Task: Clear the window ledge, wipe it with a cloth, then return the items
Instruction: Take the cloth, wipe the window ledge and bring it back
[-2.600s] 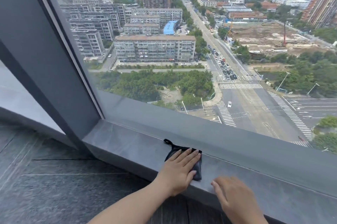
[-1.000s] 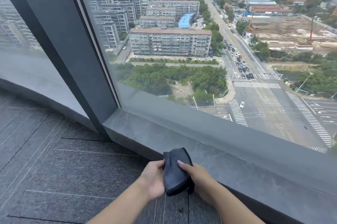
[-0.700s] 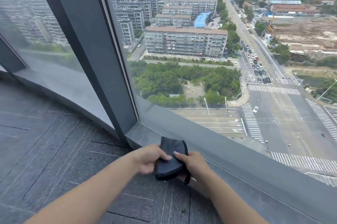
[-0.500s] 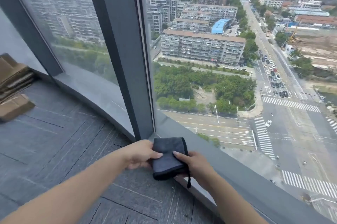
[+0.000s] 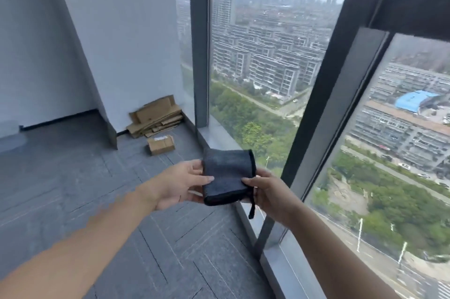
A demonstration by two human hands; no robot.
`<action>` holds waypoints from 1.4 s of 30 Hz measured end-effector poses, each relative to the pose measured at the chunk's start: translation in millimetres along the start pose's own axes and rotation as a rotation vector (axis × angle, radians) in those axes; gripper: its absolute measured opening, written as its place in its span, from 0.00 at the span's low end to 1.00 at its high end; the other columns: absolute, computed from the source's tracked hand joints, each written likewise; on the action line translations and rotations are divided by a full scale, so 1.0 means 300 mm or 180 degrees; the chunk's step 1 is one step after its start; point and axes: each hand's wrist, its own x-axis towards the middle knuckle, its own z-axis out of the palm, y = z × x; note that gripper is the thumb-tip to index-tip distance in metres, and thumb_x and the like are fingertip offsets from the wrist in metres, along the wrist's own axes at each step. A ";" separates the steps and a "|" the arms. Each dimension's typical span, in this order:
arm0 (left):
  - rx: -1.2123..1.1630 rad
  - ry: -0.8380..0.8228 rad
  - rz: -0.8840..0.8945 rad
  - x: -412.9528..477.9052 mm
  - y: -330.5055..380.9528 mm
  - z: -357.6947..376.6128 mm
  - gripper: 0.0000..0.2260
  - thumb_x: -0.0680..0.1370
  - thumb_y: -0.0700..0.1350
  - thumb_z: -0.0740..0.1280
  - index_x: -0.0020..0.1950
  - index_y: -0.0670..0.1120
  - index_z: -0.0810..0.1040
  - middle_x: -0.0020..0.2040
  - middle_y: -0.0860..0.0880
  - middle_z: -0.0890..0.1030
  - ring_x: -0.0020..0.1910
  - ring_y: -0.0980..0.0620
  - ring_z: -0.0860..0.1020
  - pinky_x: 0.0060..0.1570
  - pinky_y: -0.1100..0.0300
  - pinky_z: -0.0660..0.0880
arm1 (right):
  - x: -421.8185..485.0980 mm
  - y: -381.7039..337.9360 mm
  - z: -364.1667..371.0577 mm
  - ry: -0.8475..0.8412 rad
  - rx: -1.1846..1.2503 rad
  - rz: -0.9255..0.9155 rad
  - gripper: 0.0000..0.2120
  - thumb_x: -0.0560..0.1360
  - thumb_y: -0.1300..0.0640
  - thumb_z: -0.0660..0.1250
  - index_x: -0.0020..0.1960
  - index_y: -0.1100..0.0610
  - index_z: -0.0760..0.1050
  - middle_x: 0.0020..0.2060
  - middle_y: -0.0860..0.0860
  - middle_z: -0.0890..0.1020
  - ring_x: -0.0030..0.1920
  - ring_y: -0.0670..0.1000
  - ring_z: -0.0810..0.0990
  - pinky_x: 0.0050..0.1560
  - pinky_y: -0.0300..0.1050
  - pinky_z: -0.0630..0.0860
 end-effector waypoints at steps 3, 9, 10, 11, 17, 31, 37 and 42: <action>-0.0215 0.0441 0.0209 -0.094 0.060 -0.245 0.12 0.78 0.34 0.64 0.58 0.45 0.80 0.50 0.44 0.85 0.43 0.48 0.83 0.43 0.54 0.82 | 0.158 -0.056 0.245 -0.0308 -0.0177 -0.0041 0.13 0.76 0.72 0.60 0.56 0.63 0.79 0.44 0.59 0.85 0.41 0.55 0.85 0.40 0.46 0.84; 0.0070 0.1095 0.0464 -0.282 0.056 -0.730 0.23 0.77 0.26 0.56 0.35 0.45 0.85 0.40 0.47 0.85 0.40 0.49 0.82 0.46 0.50 0.80 | 0.504 -0.010 0.732 -0.0994 -0.0429 -0.0147 0.29 0.75 0.78 0.49 0.32 0.59 0.83 0.33 0.58 0.84 0.35 0.54 0.84 0.33 0.43 0.80; 0.0084 0.1239 0.0469 -0.308 0.046 -0.806 0.24 0.77 0.26 0.56 0.33 0.46 0.84 0.38 0.48 0.84 0.39 0.50 0.81 0.46 0.50 0.80 | 0.562 0.004 0.809 -0.1118 -0.0504 -0.0139 0.29 0.75 0.79 0.49 0.32 0.59 0.83 0.33 0.58 0.84 0.35 0.55 0.84 0.34 0.42 0.80; 0.0080 0.1382 0.0468 -0.332 0.036 -0.879 0.24 0.76 0.26 0.56 0.32 0.46 0.83 0.37 0.48 0.83 0.40 0.50 0.80 0.45 0.50 0.80 | 0.618 0.017 0.885 -0.1233 -0.0588 -0.0114 0.29 0.75 0.79 0.49 0.32 0.59 0.83 0.34 0.59 0.84 0.36 0.55 0.84 0.35 0.43 0.80; -0.0279 0.2305 0.0223 -0.410 -0.042 -1.313 0.21 0.77 0.30 0.53 0.35 0.45 0.81 0.41 0.45 0.81 0.40 0.49 0.78 0.44 0.52 0.78 | 0.962 0.126 1.317 -0.1676 -0.0877 0.0163 0.24 0.74 0.76 0.49 0.38 0.63 0.82 0.41 0.60 0.83 0.45 0.58 0.81 0.43 0.46 0.79; -0.0778 0.3751 0.0272 -0.409 -0.052 -2.506 0.10 0.75 0.32 0.68 0.52 0.44 0.80 0.58 0.44 0.77 0.49 0.44 0.82 0.45 0.53 0.82 | 2.004 0.312 2.396 -0.2639 -0.1913 0.0112 0.07 0.70 0.53 0.72 0.38 0.56 0.83 0.36 0.56 0.79 0.39 0.54 0.72 0.37 0.44 0.65; -0.0929 0.4305 0.0323 -0.481 -0.030 -3.060 0.13 0.74 0.30 0.68 0.53 0.46 0.80 0.57 0.44 0.78 0.51 0.44 0.82 0.43 0.57 0.81 | 2.359 0.393 2.929 -0.2956 -0.2014 0.0088 0.06 0.74 0.59 0.72 0.41 0.60 0.83 0.34 0.51 0.83 0.35 0.47 0.78 0.37 0.38 0.72; -0.1064 0.4574 0.0510 -0.575 -0.069 -3.578 0.13 0.75 0.32 0.68 0.55 0.46 0.79 0.58 0.42 0.79 0.50 0.45 0.82 0.43 0.57 0.80 | 2.634 0.509 3.409 -0.3198 -0.1956 0.0043 0.05 0.72 0.66 0.73 0.39 0.58 0.82 0.37 0.52 0.84 0.38 0.49 0.80 0.41 0.39 0.76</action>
